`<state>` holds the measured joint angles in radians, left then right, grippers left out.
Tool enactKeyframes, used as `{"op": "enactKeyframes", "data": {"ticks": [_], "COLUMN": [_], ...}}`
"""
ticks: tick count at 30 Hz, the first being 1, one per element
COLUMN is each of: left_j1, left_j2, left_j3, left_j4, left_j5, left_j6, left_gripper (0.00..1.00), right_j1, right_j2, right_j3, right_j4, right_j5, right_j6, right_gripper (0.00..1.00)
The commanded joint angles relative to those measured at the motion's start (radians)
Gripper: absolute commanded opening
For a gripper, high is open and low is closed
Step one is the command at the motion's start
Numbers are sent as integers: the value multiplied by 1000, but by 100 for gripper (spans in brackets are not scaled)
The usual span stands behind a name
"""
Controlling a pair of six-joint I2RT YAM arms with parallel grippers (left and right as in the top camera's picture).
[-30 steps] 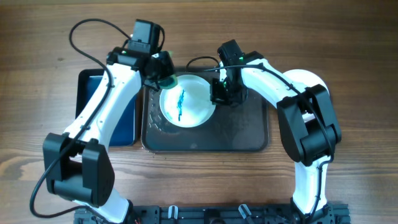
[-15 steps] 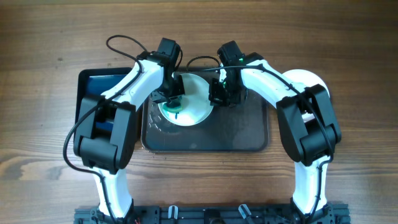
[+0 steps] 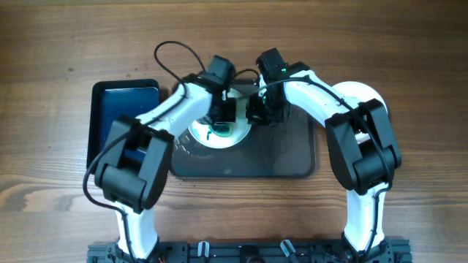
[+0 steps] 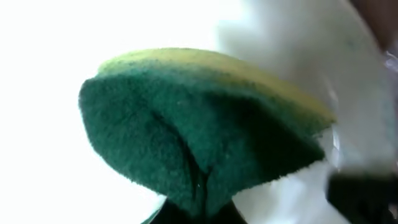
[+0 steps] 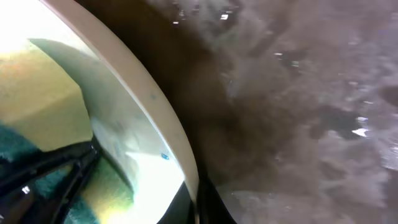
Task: Clean dirty plates on tray and stack at the side
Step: 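Scrub the third plate with the sponge while the right gripper holds it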
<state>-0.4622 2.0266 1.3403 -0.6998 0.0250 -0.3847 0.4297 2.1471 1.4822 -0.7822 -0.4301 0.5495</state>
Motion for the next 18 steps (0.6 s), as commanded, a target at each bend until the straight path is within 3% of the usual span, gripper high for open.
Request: {"op": "enactKeyframes", "data": {"ticks": [1,4,7,9,14,18], "left_j1": [21,16,8,8,9,17], "left_j2": [86,86,86,86,86,86], "left_j3": [-68,-69,-69,-69,-69,-68], "left_j4": [-79,-105,-121,-108,-44,-16], "left_j5": [-496,-505,-395,-219,477,447], "left_j6": [-305,-334,-297,-161,408,420], "left_gripper": [4,4,4,4,4,4], "right_j1": [9,9,9,9,9,9], "right_j2": [32,32,32,32,32,32], "right_j3": [-11,-11,-11,-11,-11,-11], "right_j4": [8,8,8,8,8,8], "right_j5": [-12,-12,-12,-12,-12,-12], "right_j6": [-4,-4,-4,-4,-4,-4], "right_gripper": [4,4,4,4,4,4]}}
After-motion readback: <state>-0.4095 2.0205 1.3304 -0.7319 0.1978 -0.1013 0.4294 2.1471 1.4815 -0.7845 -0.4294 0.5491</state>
